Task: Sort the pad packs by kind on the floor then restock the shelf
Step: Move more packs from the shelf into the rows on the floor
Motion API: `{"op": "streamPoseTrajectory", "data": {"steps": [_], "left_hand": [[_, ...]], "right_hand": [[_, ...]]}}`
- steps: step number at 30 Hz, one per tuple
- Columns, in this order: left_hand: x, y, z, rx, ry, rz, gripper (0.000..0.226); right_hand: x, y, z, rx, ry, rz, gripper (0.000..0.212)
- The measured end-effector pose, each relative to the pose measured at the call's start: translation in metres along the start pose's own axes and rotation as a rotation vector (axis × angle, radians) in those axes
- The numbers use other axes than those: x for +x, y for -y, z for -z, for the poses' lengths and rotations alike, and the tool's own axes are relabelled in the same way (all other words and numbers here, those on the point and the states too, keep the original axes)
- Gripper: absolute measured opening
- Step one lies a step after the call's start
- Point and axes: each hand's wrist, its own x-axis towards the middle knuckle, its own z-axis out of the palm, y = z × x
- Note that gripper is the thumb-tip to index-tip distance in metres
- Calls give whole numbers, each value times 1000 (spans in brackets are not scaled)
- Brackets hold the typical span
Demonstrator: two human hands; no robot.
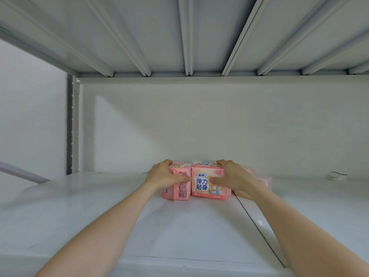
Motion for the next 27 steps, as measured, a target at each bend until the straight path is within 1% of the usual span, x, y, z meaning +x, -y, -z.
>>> {"op": "streamPoseTrajectory", "data": {"steps": [2,4,7,9,14,17,18,21,23,25,27], "left_hand": [[-1,3,5,-42,25,11,100],[-3,8,12,-75,46,6,99],[-8,18,23,-127,74,3,86],[-13,23,31,-147,91,4,83],[-31,33,53,-214,157,-2,92],[-48,37,68,-304,235,-1,84],[-53,39,74,-328,267,3,85],[-68,46,90,-372,337,7,101],[-76,50,95,-394,359,10,109],[-83,52,94,-394,337,11,115],[-88,53,88,-402,275,18,118]], "right_hand": [[1,0,0,7,0,5,72],[1,0,1,0,1,16,71],[0,3,1,-9,5,42,73],[-1,5,1,3,4,58,72],[-15,14,6,97,-14,86,63],[-31,22,13,174,-29,88,58],[-38,25,16,189,-34,94,57],[-55,33,20,231,-52,116,55],[-62,36,20,358,-24,97,57],[-65,39,19,526,55,52,63],[-68,42,17,625,131,1,74]]}}
